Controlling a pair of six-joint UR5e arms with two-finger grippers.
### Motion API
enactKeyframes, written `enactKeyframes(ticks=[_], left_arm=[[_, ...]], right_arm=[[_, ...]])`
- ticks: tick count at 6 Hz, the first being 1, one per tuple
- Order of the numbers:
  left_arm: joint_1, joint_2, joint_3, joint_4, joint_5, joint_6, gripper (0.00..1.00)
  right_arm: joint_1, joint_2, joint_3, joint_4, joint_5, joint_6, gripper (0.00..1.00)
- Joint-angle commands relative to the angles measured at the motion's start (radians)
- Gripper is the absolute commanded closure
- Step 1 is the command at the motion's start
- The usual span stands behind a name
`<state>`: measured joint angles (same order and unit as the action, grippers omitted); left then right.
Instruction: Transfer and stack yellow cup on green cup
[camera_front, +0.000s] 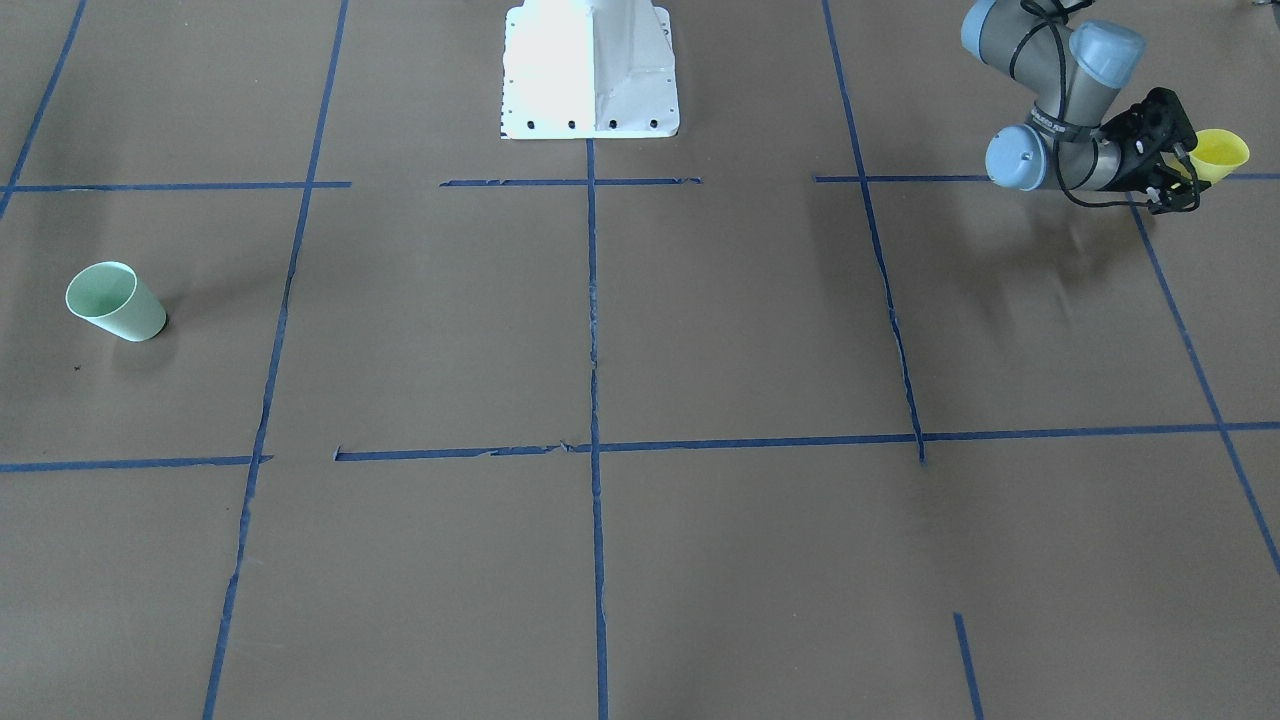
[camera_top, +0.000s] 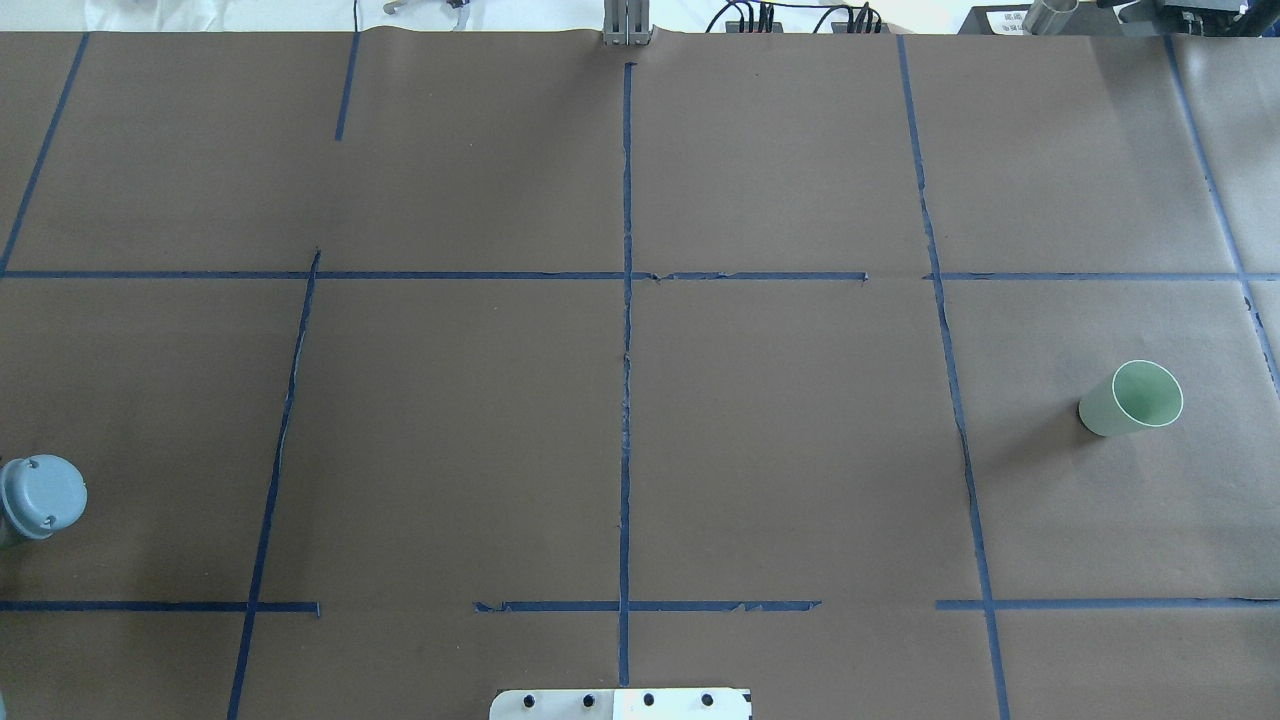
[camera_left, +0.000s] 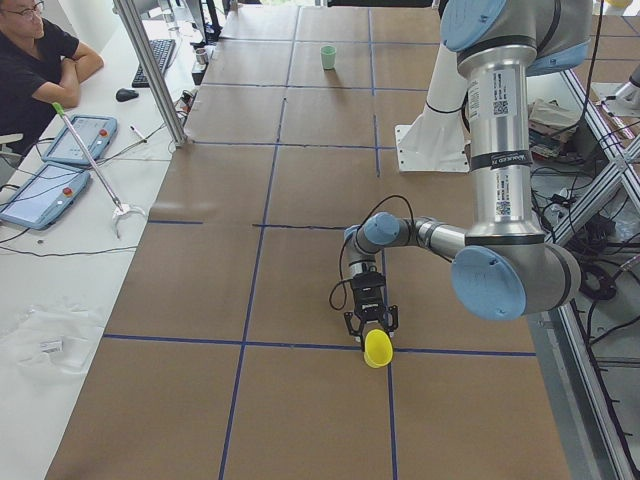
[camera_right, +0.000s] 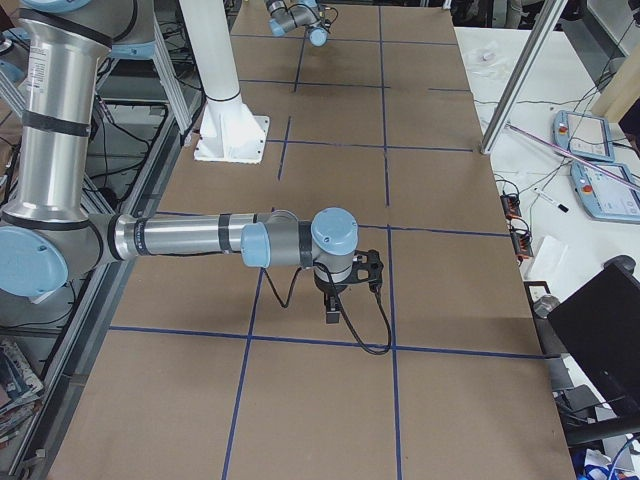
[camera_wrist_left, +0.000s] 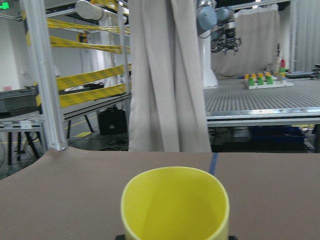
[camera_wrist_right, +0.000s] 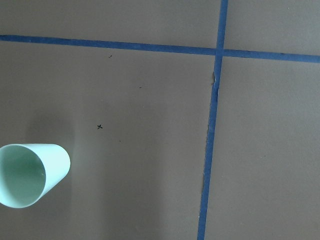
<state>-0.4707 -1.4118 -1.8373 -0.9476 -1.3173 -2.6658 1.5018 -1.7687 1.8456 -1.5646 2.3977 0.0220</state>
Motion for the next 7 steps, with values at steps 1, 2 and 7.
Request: enactKeyframes(ticks=[1,2,7], left_arm=[[0.000,-0.019,-0.043,0.003,0.255,0.076,0.89],[-0.008,-0.109,-0.052,0.004,0.324,0.148,0.94],[-0.051,-0.344,-0.066,-0.362,0.713,0.746,0.90]], right_arm=[[0.000,0.000,0.000,0.000,0.001,0.001,0.00],[0.000,0.000,0.000,0.000,0.001,0.006,0.00],[-0.005,0.005,0.001,0.002,0.001,0.006,0.00]])
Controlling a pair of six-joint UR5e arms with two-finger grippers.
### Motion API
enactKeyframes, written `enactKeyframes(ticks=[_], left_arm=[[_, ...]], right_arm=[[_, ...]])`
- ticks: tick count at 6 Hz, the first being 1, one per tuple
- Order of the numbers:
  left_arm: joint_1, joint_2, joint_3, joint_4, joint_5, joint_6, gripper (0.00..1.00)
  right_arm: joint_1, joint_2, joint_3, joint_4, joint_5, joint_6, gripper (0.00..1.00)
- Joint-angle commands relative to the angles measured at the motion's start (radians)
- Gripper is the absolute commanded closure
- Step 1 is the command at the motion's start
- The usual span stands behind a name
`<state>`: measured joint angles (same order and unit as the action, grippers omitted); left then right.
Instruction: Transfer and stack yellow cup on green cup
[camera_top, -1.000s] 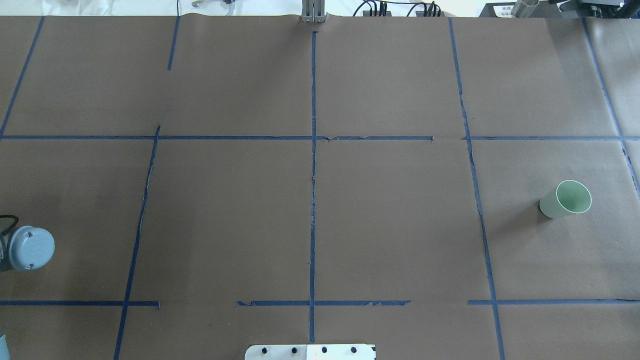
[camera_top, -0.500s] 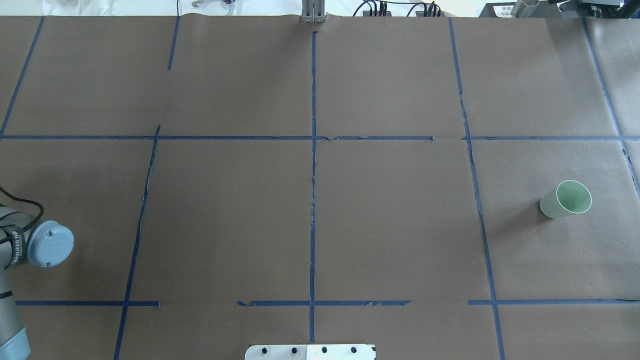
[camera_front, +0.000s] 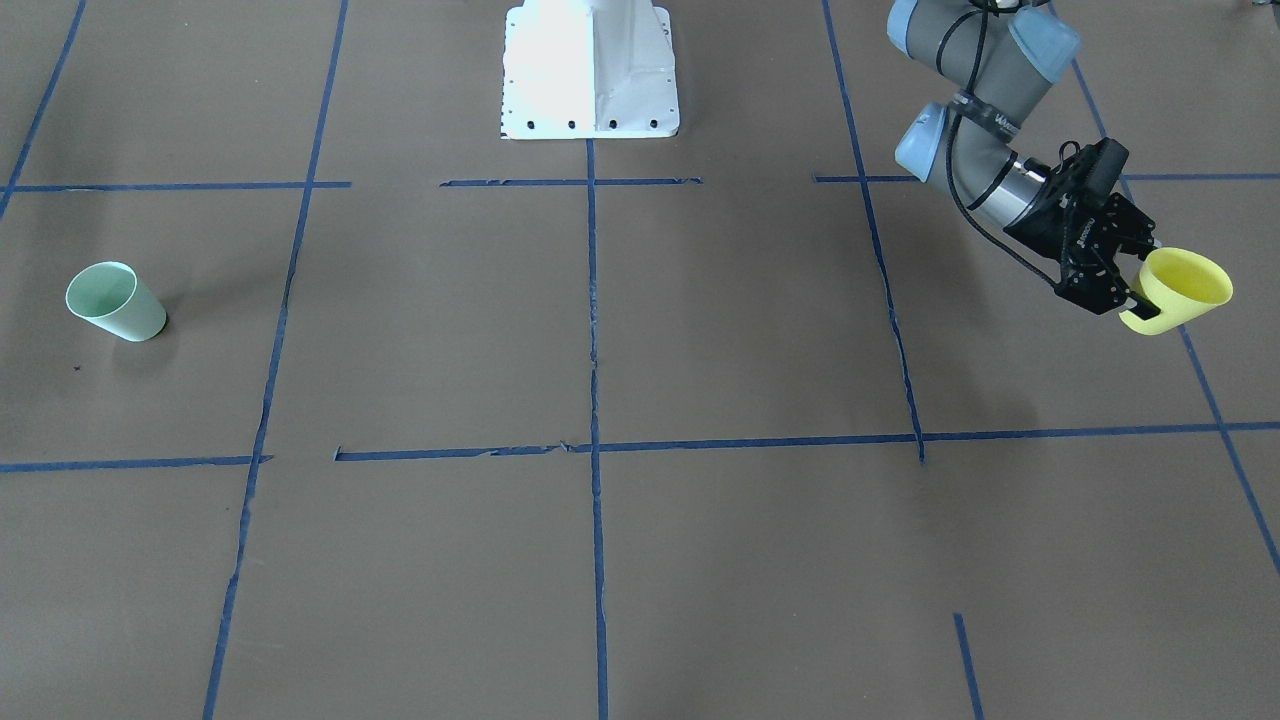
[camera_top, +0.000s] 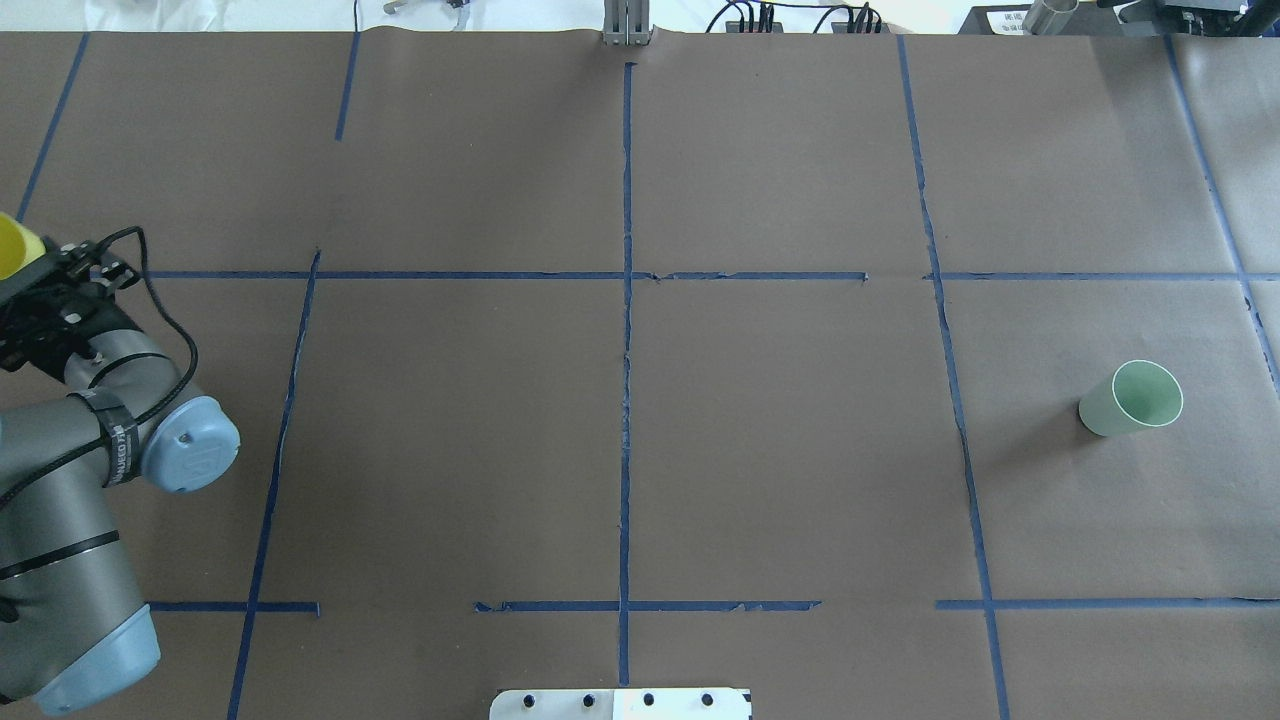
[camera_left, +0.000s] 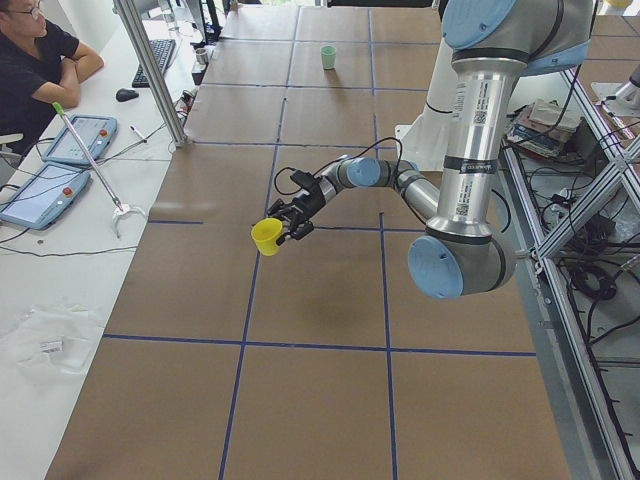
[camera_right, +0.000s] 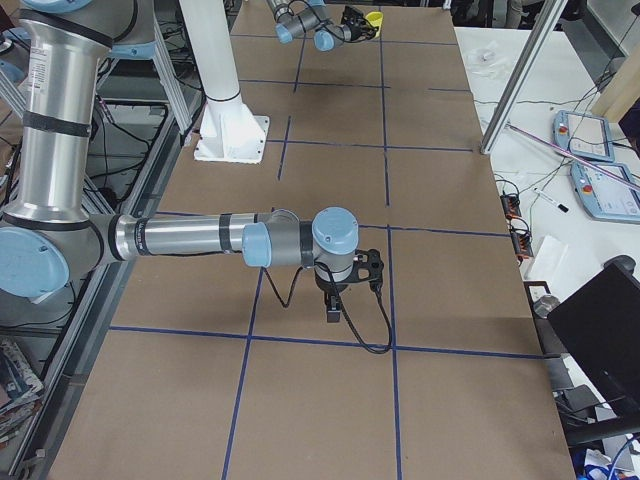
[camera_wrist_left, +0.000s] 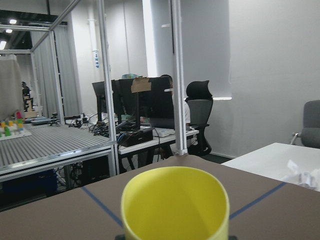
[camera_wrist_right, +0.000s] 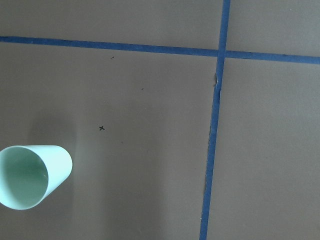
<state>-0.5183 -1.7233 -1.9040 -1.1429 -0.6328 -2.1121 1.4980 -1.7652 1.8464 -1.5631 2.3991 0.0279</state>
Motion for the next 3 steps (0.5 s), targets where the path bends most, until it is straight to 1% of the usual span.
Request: enactKeyframes(ticks=[1,2,3], left_arm=[[0.001,-0.035,0.020,-0.404,0.031,0.510,0.90],[0.006,-0.065,0.057,-0.666,0.031,0.714,0.91],[0.026,-0.159,0.138,-0.912,0.018,0.962,0.91]], right_arm=[[-0.001,0.003,0.002,0.000,0.000,0.001,0.00],[-0.002,0.004,0.002,0.000,0.002,0.001,0.00],[-0.004,0.004,0.001,0.000,0.002,0.001,0.00]])
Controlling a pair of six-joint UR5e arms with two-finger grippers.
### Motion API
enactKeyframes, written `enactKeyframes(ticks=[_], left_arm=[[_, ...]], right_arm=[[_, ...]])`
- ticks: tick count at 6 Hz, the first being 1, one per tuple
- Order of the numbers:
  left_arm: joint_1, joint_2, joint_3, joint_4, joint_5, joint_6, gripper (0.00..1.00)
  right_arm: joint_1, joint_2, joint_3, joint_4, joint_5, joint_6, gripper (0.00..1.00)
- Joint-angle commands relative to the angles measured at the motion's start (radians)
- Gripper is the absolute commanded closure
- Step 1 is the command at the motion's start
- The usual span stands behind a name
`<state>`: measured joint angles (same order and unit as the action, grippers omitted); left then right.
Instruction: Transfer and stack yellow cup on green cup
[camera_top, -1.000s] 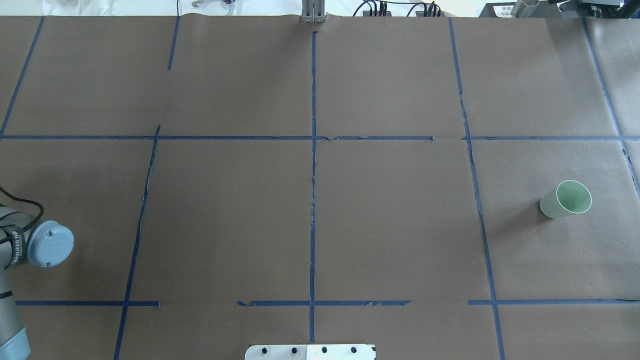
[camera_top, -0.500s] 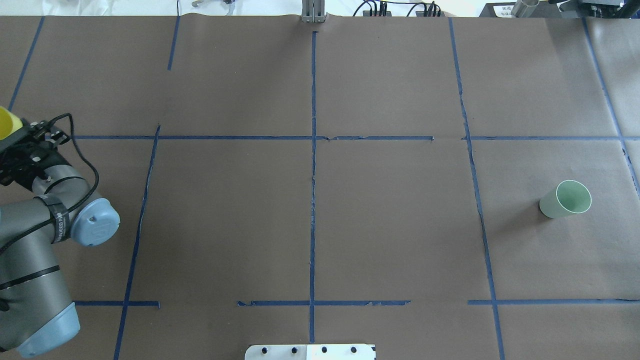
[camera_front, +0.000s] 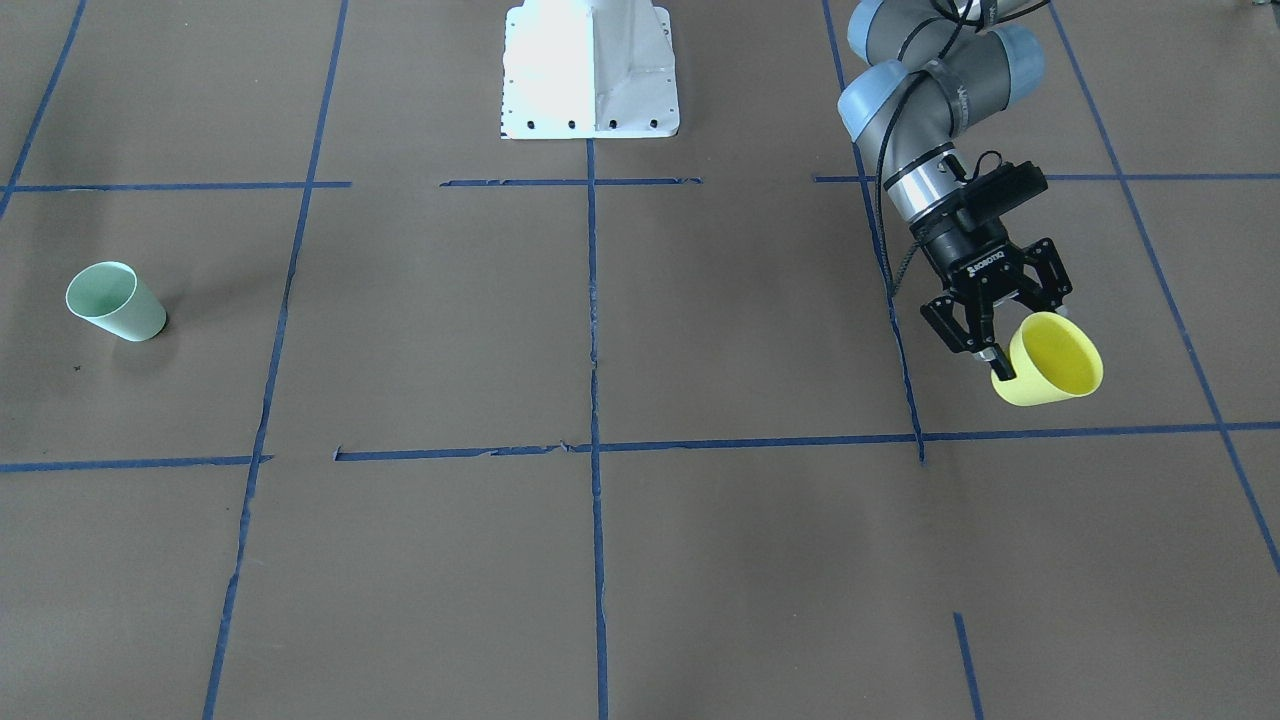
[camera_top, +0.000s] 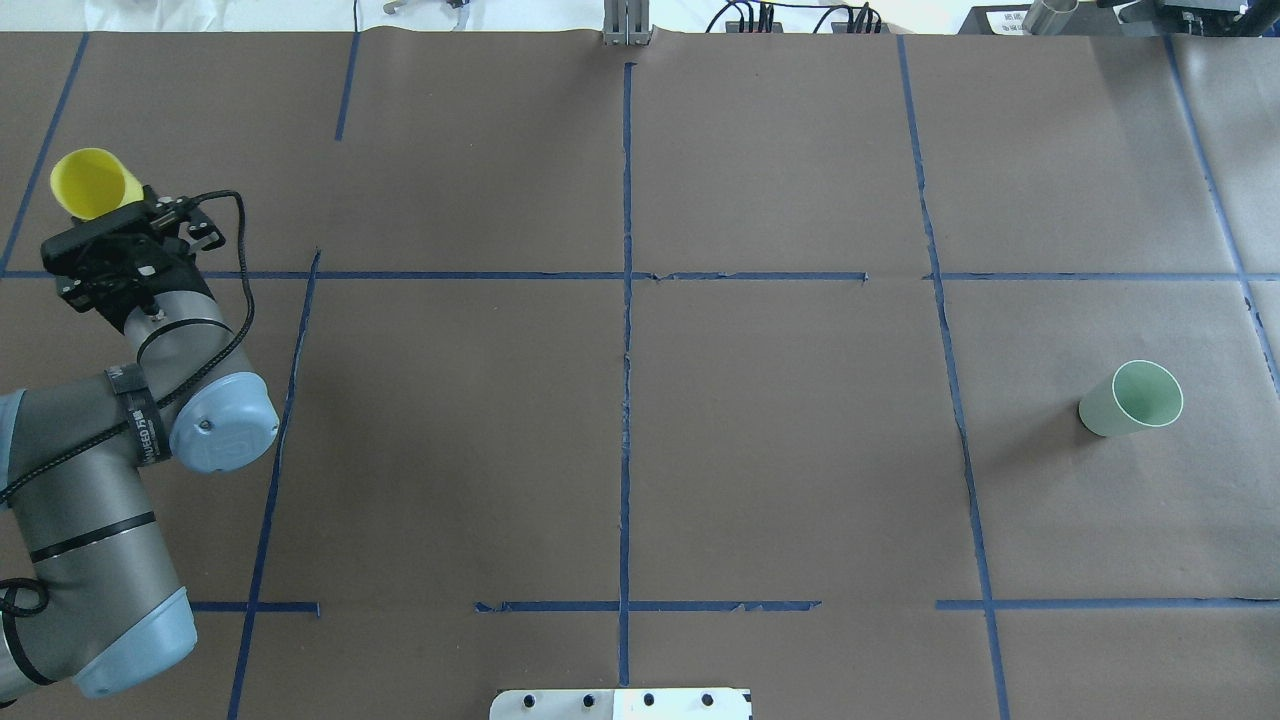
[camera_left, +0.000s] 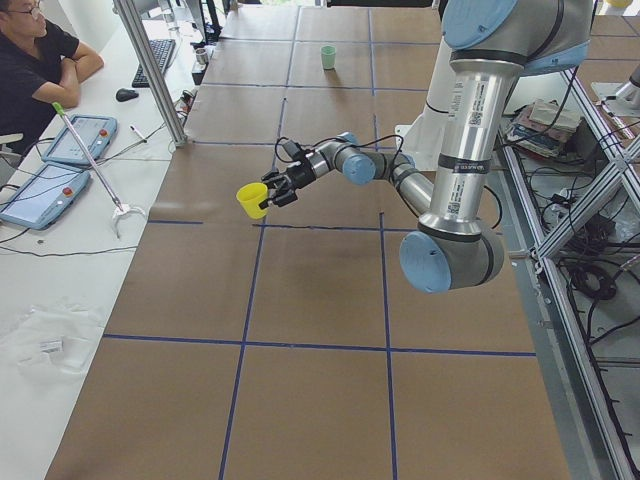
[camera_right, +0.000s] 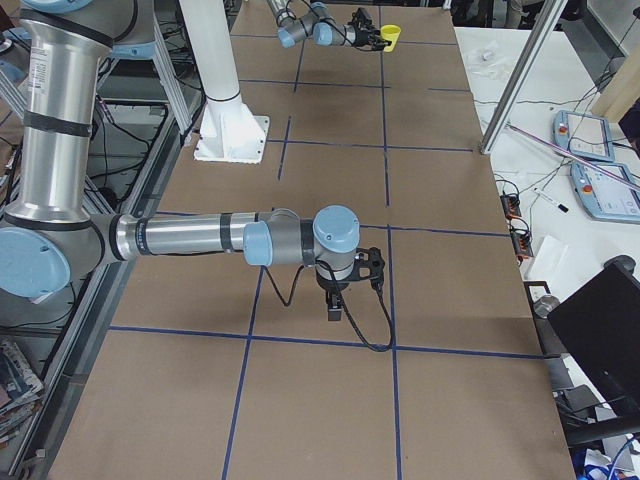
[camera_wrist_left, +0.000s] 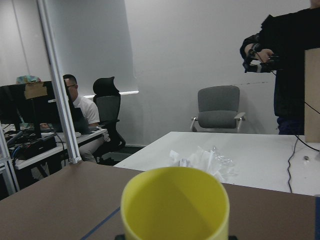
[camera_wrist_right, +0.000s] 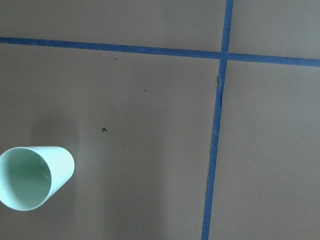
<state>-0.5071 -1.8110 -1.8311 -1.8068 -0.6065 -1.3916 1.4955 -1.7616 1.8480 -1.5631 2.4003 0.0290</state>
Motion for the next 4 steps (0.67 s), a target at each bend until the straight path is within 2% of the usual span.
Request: enactKeyframes(ticks=[1,2,3,4], left_arm=[[0.044,-0.138,0.093,-0.455,-0.097,0.439,0.91],[0.047,-0.143,0.108,-0.644,-0.236,0.518,0.91],[0.047,-0.145,0.110,-0.739,-0.380,0.598,0.91],[0.038,-0.160,0.119,-0.888,-0.512,0.778,0.90]], right_arm=[[-0.003,0.002,0.000,0.000,0.000,0.002,0.00],[-0.007,0.002,0.000,0.000,0.000,0.002,0.00],[-0.012,0.004,0.002,0.000,0.000,0.002,0.00],[-0.012,0.005,0.008,0.000,0.000,0.000,0.00]])
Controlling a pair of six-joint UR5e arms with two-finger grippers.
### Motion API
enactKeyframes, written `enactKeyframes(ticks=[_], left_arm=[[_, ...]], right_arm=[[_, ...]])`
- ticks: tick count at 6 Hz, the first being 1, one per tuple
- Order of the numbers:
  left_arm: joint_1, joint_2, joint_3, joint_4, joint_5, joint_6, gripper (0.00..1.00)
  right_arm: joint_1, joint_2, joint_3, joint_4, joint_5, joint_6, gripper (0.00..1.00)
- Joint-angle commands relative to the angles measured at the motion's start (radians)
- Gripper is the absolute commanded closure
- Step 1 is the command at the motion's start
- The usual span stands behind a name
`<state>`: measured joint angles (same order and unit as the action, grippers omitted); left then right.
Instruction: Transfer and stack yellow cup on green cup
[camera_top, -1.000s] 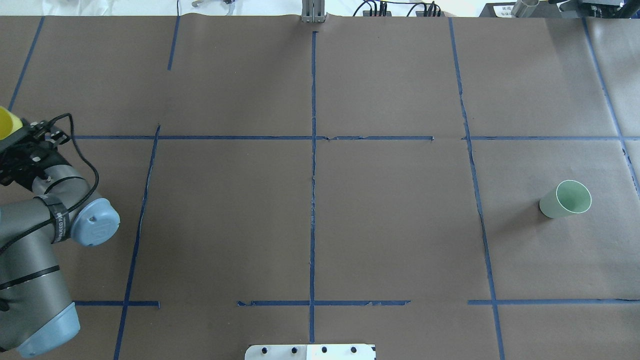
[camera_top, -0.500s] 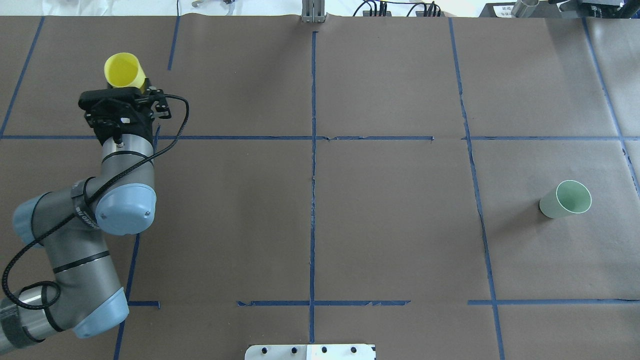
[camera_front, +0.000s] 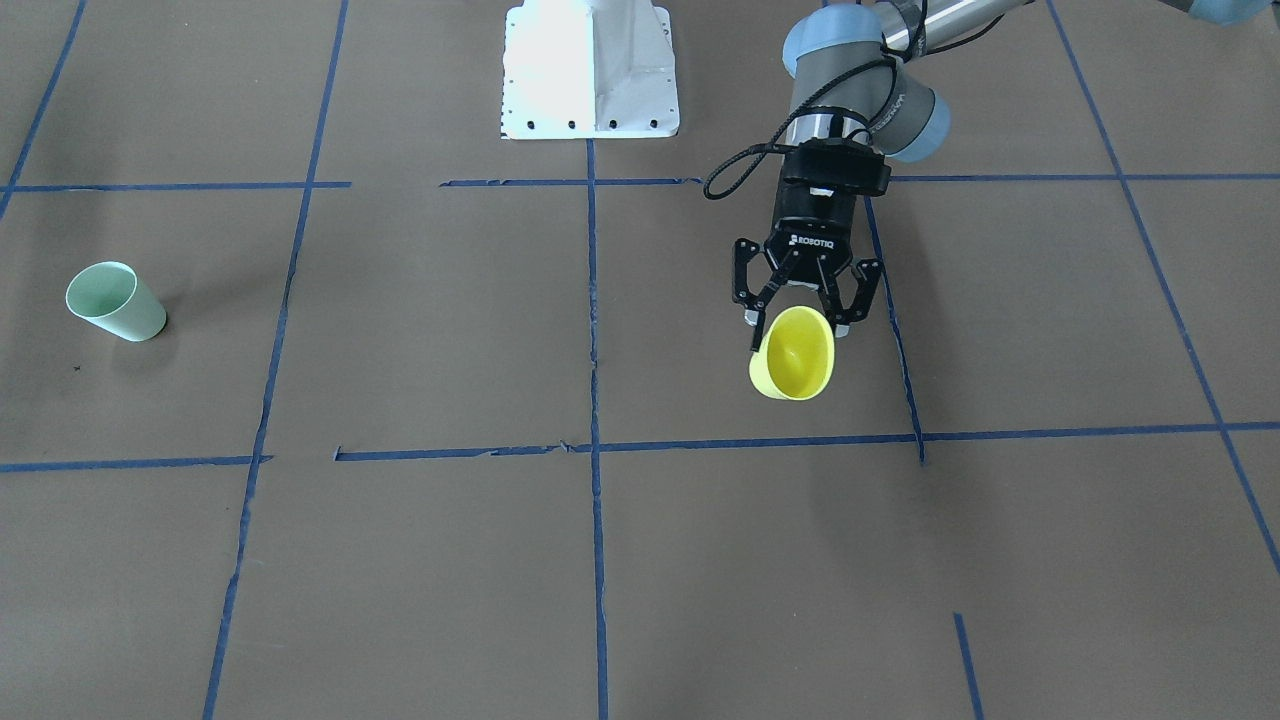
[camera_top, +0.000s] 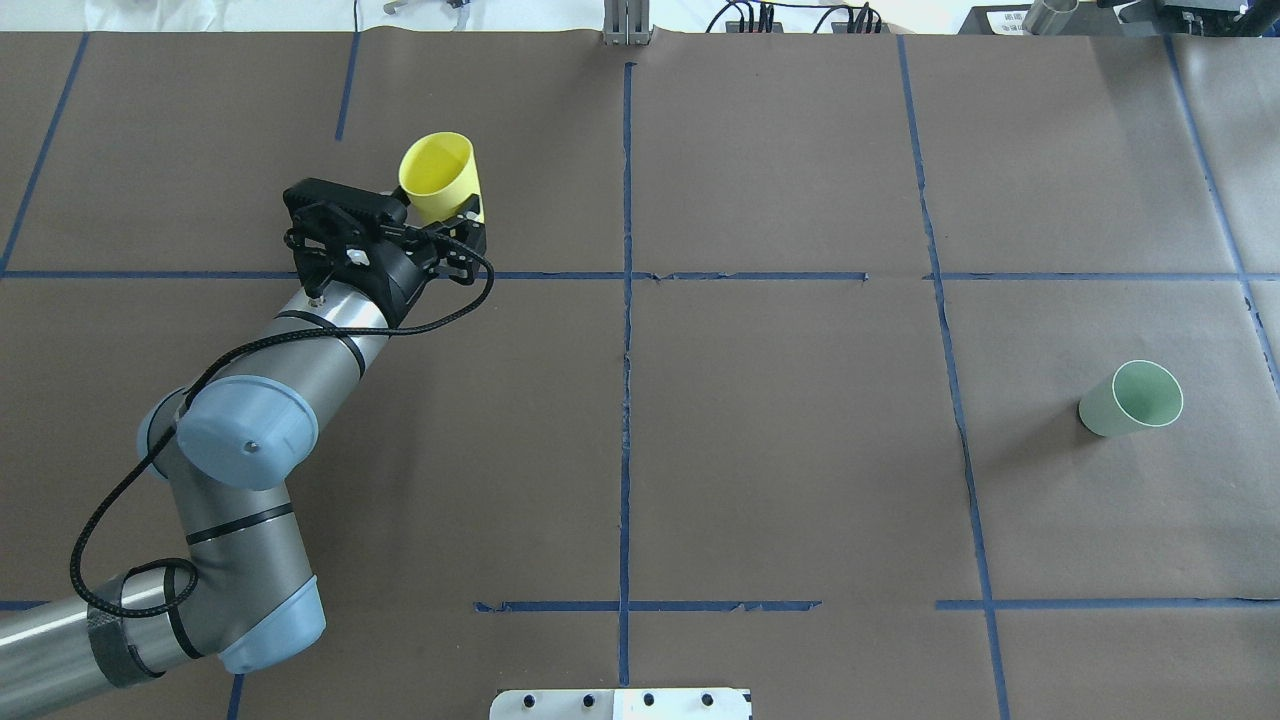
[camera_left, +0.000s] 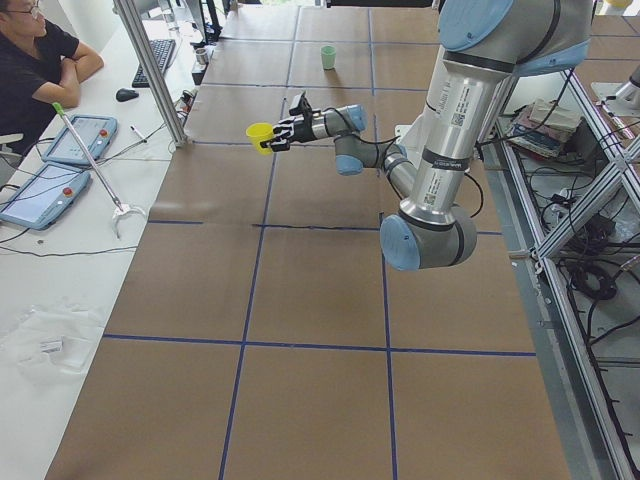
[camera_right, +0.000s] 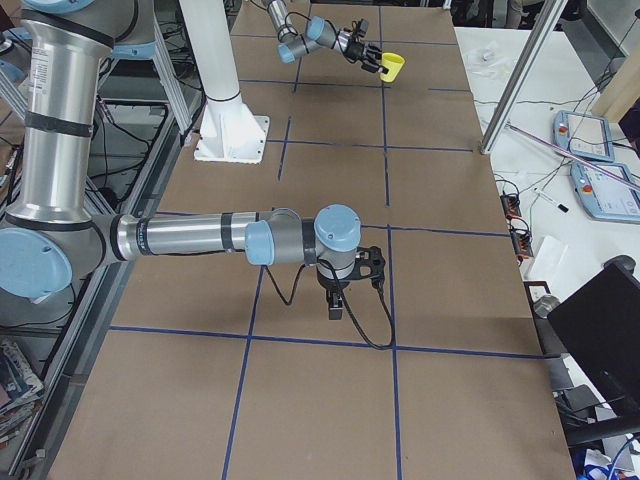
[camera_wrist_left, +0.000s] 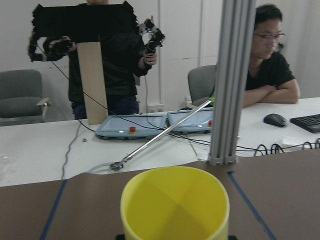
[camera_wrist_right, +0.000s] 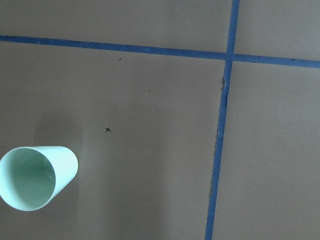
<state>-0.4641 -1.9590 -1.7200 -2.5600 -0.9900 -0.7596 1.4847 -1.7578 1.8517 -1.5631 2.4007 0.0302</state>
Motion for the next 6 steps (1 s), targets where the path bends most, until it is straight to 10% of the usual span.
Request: enactKeyframes(ticks=[1,3,6], left_arm=[[-0.014,-0.036,0.016,-0.181,-0.212,0.222,0.90],[-0.016,-0.055,0.016,-0.181,-0.390,0.303,0.91],[0.047,-0.074,0.016,-0.181,-0.411,0.310,0.87]], right_arm=[[-0.004,0.001,0.018,0.009,-0.002,-0.007,0.00],[-0.021,0.001,0.023,0.077,0.023,0.004,0.00],[-0.177,0.206,0.058,0.078,0.113,0.109,0.00]])
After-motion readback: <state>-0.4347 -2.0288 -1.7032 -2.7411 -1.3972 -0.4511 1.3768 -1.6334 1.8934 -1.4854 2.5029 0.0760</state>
